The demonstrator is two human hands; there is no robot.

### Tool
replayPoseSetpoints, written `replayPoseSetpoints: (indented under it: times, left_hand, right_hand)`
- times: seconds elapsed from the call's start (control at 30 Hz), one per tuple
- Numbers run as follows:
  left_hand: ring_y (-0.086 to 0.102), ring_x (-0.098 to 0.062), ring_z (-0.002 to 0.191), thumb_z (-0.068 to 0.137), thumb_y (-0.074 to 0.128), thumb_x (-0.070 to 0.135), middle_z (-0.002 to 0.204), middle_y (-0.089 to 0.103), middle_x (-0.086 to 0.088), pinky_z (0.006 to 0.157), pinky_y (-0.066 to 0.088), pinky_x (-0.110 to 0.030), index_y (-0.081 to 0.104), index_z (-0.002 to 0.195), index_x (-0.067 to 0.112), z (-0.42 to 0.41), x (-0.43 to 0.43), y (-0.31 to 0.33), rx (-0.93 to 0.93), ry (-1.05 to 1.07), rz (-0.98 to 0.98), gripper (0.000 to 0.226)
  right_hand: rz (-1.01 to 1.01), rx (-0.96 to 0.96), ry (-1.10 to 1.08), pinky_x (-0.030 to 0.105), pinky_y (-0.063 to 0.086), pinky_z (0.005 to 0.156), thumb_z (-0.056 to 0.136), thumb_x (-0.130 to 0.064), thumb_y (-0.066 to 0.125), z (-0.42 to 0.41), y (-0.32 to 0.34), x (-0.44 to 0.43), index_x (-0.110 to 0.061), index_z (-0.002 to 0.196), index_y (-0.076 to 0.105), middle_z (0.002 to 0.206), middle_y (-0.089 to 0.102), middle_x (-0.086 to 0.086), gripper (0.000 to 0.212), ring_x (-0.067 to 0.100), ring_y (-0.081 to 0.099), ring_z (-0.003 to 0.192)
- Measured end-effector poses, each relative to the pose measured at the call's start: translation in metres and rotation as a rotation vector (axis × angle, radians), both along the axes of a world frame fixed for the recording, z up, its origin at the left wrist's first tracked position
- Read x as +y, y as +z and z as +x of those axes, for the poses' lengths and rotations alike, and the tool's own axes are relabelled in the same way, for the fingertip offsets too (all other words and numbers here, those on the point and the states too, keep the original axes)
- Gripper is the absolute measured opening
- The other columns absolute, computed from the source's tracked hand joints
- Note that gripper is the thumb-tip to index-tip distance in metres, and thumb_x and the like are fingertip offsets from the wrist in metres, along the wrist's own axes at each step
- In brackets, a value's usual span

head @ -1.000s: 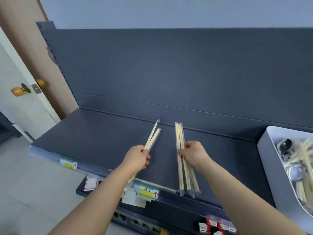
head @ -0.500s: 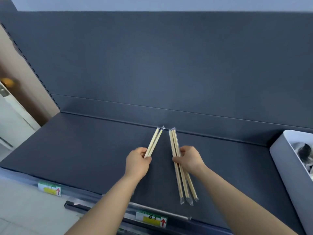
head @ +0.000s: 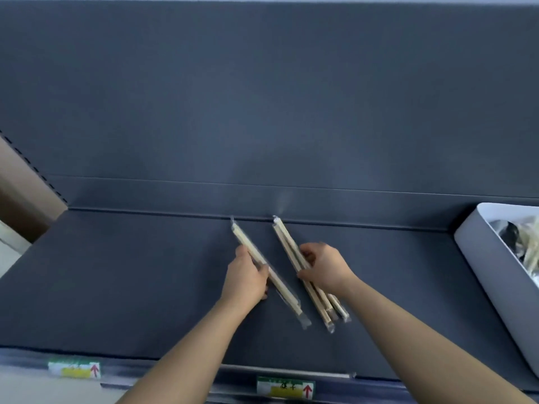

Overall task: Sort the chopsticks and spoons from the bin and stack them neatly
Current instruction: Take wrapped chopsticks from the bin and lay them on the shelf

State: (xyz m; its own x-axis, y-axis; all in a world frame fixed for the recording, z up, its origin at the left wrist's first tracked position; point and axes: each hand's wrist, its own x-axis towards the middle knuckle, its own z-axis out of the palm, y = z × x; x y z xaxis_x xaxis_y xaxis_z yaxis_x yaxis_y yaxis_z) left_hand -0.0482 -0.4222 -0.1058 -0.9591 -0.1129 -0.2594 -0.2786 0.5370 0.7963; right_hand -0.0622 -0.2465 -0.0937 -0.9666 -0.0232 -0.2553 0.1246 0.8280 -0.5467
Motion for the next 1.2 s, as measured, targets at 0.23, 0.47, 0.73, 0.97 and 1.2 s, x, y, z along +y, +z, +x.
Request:
replayPoseSetpoints:
  times: [0.23, 0.47, 0.73, 0.97, 1.2]
  left_hand:
    - [0.028, -0.020, 0.136, 0.087, 0.065, 0.041, 0.146, 0.037, 0.005, 0.112, 0.027, -0.034, 0.045, 0.140, 0.029, -0.029, -0.033, -0.009, 0.296, -0.604, -0.589, 0.058]
    - [0.043, -0.015, 0.116, 0.085, 0.064, 0.047, 0.122, 0.053, 0.013, 0.099, 0.038, -0.030, 0.061, 0.120, 0.027, -0.030, -0.029, -0.018, 0.395, -0.643, -0.519, 0.041]
    - [0.044, -0.016, 0.121, 0.091, 0.058, 0.041, 0.129, 0.054, 0.010, 0.102, 0.037, -0.029, 0.057, 0.129, 0.023, -0.012, -0.021, -0.009, 0.446, -0.639, -0.495, 0.042]
    - [0.055, -0.021, 0.107, 0.093, 0.056, 0.035, 0.117, 0.063, 0.007, 0.092, 0.044, -0.032, 0.064, 0.121, 0.020, 0.015, 0.035, 0.044, 0.642, -0.705, -0.476, 0.033]
    - [0.059, -0.022, 0.102, 0.092, 0.059, 0.036, 0.111, 0.066, 0.007, 0.085, 0.047, -0.034, 0.067, 0.117, 0.020, 0.060, 0.150, 0.081, 0.767, -0.805, -0.436, 0.031]
  right_hand:
    - [0.077, 0.004, -0.059, 0.025, 0.032, 0.053, 0.074, -0.015, 0.068, 0.014, -0.001, -0.004, -0.024, 0.062, 0.043, 0.064, 0.041, -0.009, 0.029, 0.016, 0.039, 0.062]
    - [0.070, 0.014, 0.060, 0.028, 0.046, 0.076, 0.079, -0.007, 0.057, 0.018, 0.005, 0.001, -0.024, 0.103, 0.069, 0.087, 0.054, -0.002, 0.032, 0.019, 0.055, 0.084]
    - [0.112, 0.049, -0.015, 0.033, 0.048, 0.086, 0.089, -0.021, 0.059, 0.037, 0.017, 0.009, -0.015, 0.106, 0.065, 0.106, 0.061, 0.003, 0.019, 0.025, 0.058, 0.099]
    - [0.282, 0.227, -0.049, 0.033, 0.046, 0.092, 0.096, -0.032, 0.049, 0.097, 0.057, 0.055, -0.018, 0.127, 0.056, 0.129, 0.056, -0.003, 0.035, 0.020, 0.052, 0.118]
    - [0.369, 0.309, -0.226, 0.031, 0.042, 0.101, 0.096, -0.035, 0.050, 0.180, 0.087, 0.173, -0.020, 0.134, 0.053, 0.137, 0.053, -0.006, 0.041, 0.017, 0.050, 0.125]
